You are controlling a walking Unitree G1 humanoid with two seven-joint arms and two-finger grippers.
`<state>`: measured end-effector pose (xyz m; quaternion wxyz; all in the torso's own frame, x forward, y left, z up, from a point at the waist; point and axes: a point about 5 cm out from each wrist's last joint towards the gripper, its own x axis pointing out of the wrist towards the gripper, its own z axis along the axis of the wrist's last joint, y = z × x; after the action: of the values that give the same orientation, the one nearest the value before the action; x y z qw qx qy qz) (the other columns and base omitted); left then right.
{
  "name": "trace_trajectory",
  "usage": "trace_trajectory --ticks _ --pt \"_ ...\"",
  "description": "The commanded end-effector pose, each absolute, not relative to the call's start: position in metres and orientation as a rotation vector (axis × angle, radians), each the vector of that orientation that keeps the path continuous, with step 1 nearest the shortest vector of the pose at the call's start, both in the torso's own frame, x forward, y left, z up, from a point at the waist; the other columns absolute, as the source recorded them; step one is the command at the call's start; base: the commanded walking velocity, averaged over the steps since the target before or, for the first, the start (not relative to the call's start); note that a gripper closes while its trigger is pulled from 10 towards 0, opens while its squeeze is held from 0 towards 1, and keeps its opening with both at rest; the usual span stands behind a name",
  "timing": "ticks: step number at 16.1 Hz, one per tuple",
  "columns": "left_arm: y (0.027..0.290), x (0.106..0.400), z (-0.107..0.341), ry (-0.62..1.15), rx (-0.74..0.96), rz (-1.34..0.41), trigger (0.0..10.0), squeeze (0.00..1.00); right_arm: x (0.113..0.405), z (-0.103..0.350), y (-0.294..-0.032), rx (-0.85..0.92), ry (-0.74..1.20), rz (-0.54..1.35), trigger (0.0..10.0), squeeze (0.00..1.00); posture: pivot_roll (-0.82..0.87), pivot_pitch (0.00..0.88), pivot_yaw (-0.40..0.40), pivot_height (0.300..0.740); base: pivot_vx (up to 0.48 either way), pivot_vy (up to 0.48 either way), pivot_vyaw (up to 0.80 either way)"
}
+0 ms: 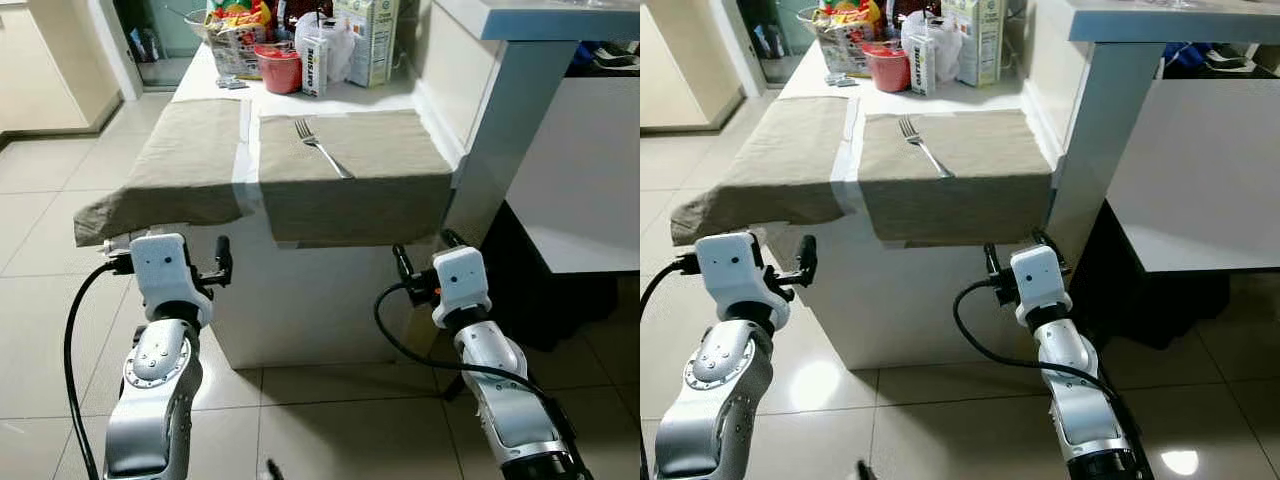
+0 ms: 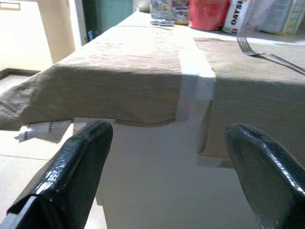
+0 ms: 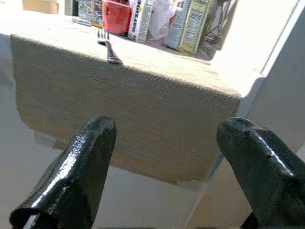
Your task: Setting the table
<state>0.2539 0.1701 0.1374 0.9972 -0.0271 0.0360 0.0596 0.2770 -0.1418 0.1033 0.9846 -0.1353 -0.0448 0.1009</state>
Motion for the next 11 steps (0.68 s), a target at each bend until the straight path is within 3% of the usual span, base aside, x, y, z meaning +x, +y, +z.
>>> trace_trajectory --ticks 1,3,7,11 --pt "0.1657 0.2564 0.1395 0.059 -0.037 0.095 10.0 0.0 0.277 0.1031 -0.1431 -0.27 -0.081 0.198 10.0 0.0 -0.1 0.0 0.05 0.74 0.0 0.0 0.0" --pt "0.1617 0.2569 0.1385 0.071 -0.047 0.074 10.0 0.0 0.2771 0.1035 -0.1426 -0.266 -0.081 0.205 10.0 0.0 -0.1 0.0 0.05 0.74 0.0 0.0 0.0" --pt "0.1645 0.258 0.1369 0.083 -0.063 0.106 10.0 0.0 0.2761 0.1036 -0.1426 -0.275 -0.081 0.206 10.0 0.0 -0.1 0.001 0.052 0.74 0.083 -0.41 0.0" --pt "0.1683 0.2595 0.1386 0.07 -0.045 0.13 10.0 0.0 0.2778 0.1044 -0.1415 -0.27 -0.085 0.204 10.0 0.0 -0.1 0.002 0.054 0.74 0.072 0.0 0.0"
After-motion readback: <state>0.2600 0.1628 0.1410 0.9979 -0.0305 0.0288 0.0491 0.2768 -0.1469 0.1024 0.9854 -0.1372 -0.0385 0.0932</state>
